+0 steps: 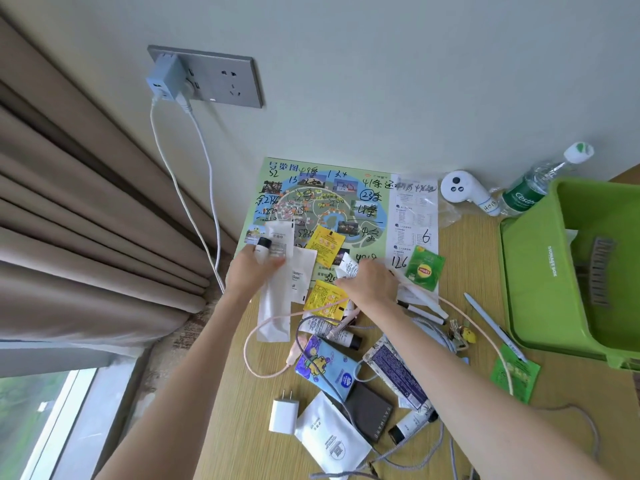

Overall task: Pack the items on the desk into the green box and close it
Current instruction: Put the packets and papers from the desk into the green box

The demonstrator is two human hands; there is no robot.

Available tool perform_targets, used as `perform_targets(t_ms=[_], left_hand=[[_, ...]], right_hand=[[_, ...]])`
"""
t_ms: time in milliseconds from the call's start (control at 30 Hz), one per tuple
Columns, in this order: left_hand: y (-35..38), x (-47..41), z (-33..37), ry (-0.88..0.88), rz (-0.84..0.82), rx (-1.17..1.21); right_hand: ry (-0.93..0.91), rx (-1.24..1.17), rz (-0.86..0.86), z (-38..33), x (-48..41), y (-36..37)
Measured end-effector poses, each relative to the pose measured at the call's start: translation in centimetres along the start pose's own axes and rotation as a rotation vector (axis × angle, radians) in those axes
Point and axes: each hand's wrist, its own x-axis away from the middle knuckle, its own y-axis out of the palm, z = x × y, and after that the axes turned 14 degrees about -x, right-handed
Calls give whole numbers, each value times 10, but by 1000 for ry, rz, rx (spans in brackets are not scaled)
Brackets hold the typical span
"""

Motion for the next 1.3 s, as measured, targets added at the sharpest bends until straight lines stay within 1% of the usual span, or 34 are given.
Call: perform_targets(t_ms=[67, 133, 200, 267, 400, 467, 533, 600, 667, 733, 800, 867, 933, 967, 1067, 1133, 1200, 1300], left_hand=[[9, 2, -3, -23, -53, -50], [15, 6, -2, -37, -67, -142], [21, 10, 3, -42, -23, -257], [26, 15, 10, -50, 26, -337], [31, 20, 17, -92, 52, -362], [31, 19, 19, -111, 33, -344], [31, 18, 19, -128, 18, -309], [31, 17, 17, -145, 8, -262], [31, 17, 16, -171, 2, -220], [31, 18, 15, -188, 6, -194], [29, 19, 14, -185, 24, -172], [26, 19, 11, -167, 32, -130], [19, 19, 8, -146, 13, -19], [15, 19, 6, -132, 9, 66], [-2, 20, 1, -68, 50, 339], [-14, 21, 0, -33, 92, 463], [-24, 23, -2, -14, 136, 528], [-34, 23, -8, -4, 159, 603]], right_hand=[[-3, 18, -12, -1, -1, 3], [5, 12, -33, -2, -3, 5], [30, -32, -45, -1, -5, 5], [31, -105, -20, 1, -6, 3], [-65, -370, 188, 8, -6, -9], [-156, -418, 295, 10, -9, -22], [-223, -445, 355, 10, -11, -36], [-264, -471, 357, 9, -12, -48], [-295, -467, 300, 6, -8, -55], [-338, -384, 202, 1, 0, -59], [-365, -300, 55, -4, 10, -59], [-381, -297, -136, -8, 21, -53], [-401, -272, -282, -11, 31, -43], [-415, -216, -315, -12, 35, -36], [-490, 38, -298, -10, 47, -18], [-560, 166, -300, -9, 55, -7], [-579, 220, -313, -6, 61, 2], [-589, 287, -302, -5, 68, 9]])
